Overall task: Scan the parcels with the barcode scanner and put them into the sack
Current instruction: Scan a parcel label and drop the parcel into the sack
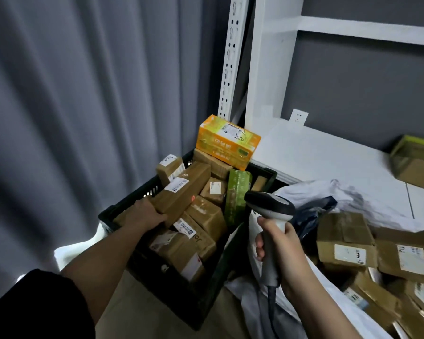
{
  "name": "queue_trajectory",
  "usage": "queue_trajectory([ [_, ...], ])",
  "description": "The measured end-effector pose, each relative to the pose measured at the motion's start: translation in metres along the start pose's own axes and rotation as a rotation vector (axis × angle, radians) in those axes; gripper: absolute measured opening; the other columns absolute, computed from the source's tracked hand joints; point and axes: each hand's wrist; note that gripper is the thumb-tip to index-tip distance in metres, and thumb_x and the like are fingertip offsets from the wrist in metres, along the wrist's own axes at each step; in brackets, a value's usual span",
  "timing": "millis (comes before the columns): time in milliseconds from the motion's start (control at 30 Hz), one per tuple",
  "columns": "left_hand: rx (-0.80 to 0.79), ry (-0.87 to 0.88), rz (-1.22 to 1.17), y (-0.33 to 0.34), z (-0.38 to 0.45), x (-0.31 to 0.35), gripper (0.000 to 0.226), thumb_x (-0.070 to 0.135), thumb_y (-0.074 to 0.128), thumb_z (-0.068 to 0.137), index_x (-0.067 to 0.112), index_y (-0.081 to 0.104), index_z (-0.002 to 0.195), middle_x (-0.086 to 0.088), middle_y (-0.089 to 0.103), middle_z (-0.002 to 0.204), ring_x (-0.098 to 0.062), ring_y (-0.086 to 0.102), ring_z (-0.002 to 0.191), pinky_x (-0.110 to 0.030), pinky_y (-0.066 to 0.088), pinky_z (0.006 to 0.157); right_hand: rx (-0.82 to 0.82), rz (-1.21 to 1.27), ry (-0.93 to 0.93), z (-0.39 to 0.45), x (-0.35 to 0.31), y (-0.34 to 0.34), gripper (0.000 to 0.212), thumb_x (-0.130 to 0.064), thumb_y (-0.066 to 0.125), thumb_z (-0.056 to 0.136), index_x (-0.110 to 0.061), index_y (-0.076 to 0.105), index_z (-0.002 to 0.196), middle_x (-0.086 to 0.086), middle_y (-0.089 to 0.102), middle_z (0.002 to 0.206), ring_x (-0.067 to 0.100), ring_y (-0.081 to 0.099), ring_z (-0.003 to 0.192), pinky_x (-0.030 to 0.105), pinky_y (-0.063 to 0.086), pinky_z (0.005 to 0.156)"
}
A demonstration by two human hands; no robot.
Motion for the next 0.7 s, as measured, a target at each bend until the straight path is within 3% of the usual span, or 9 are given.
queue_trajectory([
  [167, -0.030, -0.099, -0.204, -0.008, -0.009, 0.010, 0.088, 0.051, 0.076, 0.068, 0.009, 0.039, 0.136, -0.016, 0.036, 0.134, -0.034, 0.049, 0.114, -0.045, 0.044, 0.098, -0.018, -0.007, 0.001, -0.005, -0.005, -0.011, 0.015, -0.011, 0.062, 0.092, -0.005, 0.051, 0.084, 0.011, 0.048, 0.055, 0.018, 0.042, 0.042, 0.026, 0.038, 0.044],
  [233, -0.027, -0.138, -0.350, -0.020, -0.017, 0.013, 0.099, 0.057, 0.076, 0.055, 0.008, 0.043, 0.134, -0.015, 0.039, 0.131, -0.033, 0.051, 0.109, -0.042, 0.048, 0.094, -0.028, 0.020, 0.011, -0.011, -0.010, -0.016, 0.020, -0.009, 0.062, 0.091, -0.004, 0.053, 0.073, 0.012, 0.047, 0.055, 0.017, 0.042, 0.042, 0.027, 0.038, 0.045],
  [300, -0.016, -0.127, -0.493, -0.034, -0.033, 0.014, 0.103, 0.062, 0.075, 0.039, 0.011, 0.054, 0.126, -0.012, 0.049, 0.126, -0.027, 0.058, 0.102, -0.038, 0.054, 0.088, -0.030, 0.081, 0.020, -0.017, -0.014, -0.023, 0.015, -0.006, 0.061, 0.091, -0.004, 0.058, 0.077, 0.010, 0.047, 0.053, 0.016, 0.042, 0.041, 0.025, 0.039, 0.044],
  [367, 0.004, -0.107, -0.607, -0.051, -0.064, 0.021, 0.079, 0.052, 0.082, 0.045, 0.013, 0.061, 0.111, -0.010, 0.060, 0.116, -0.023, 0.062, 0.096, -0.034, 0.056, 0.081, -0.052, 0.167, 0.013, -0.023, -0.020, -0.029, 0.005, -0.003, 0.061, 0.091, -0.006, 0.061, 0.087, 0.007, 0.047, 0.053, 0.015, 0.043, 0.043, 0.023, 0.040, 0.043],
  [433, 0.000, -0.026, -0.659, -0.060, -0.095, 0.027, 0.046, 0.030, 0.083, 0.067, 0.015, 0.059, 0.103, -0.009, 0.064, 0.107, -0.018, 0.062, 0.088, -0.029, 0.054, 0.069, -0.063, 0.231, 0.002, -0.026, -0.022, -0.036, 0.008, -0.001, 0.060, 0.091, -0.009, 0.059, 0.093, 0.005, 0.048, 0.053, 0.014, 0.044, 0.044, 0.023, 0.041, 0.044],
  [467, 0.005, 0.030, -0.650, -0.061, -0.112, 0.032, 0.043, 0.023, 0.081, 0.072, 0.015, 0.055, 0.105, -0.008, 0.063, 0.105, -0.014, 0.060, 0.084, -0.026, 0.050, 0.065, -0.064, 0.257, -0.010, -0.029, -0.024, -0.040, 0.011, 0.000, 0.060, 0.091, -0.010, 0.058, 0.095, 0.004, 0.048, 0.054, 0.013, 0.045, 0.044, 0.022, 0.042, 0.044],
  [567, 0.091, 0.243, -0.505, -0.061, -0.161, 0.052, 0.066, 0.020, 0.084, 0.068, 0.014, 0.042, 0.118, -0.003, 0.049, 0.114, -0.015, 0.053, 0.096, -0.030, 0.048, 0.079, -0.041, 0.332, -0.080, -0.038, -0.032, -0.054, 0.019, -0.001, 0.063, 0.090, -0.011, 0.053, 0.103, 0.005, 0.049, 0.064, 0.012, 0.047, 0.046, 0.023, 0.044, 0.045],
  [633, 0.179, 0.473, -0.336, -0.057, -0.187, 0.065, 0.076, 0.021, 0.087, 0.062, 0.018, 0.039, 0.121, 0.002, 0.043, 0.119, -0.014, 0.049, 0.106, -0.033, 0.047, 0.090, 0.006, 0.365, -0.122, -0.039, -0.038, -0.066, 0.022, -0.006, 0.066, 0.089, -0.008, 0.054, 0.108, 0.008, 0.052, 0.071, 0.011, 0.049, 0.048, 0.023, 0.044, 0.046],
  [700, 0.270, 0.706, -0.177, -0.055, -0.206, 0.078, 0.080, 0.021, 0.087, 0.060, 0.018, 0.040, 0.125, 0.005, 0.041, 0.123, -0.012, 0.048, 0.109, -0.030, 0.046, 0.091, 0.083, 0.433, -0.143, -0.039, -0.046, -0.082, 0.039, -0.012, 0.071, 0.088, -0.001, 0.054, 0.121, 0.008, 0.055, 0.078, 0.010, 0.050, 0.050, 0.023, 0.045, 0.047],
])
Point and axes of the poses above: each hand's wrist, its own z-axis towards the middle knuckle, its own y-axis out of the palm, x = y × z
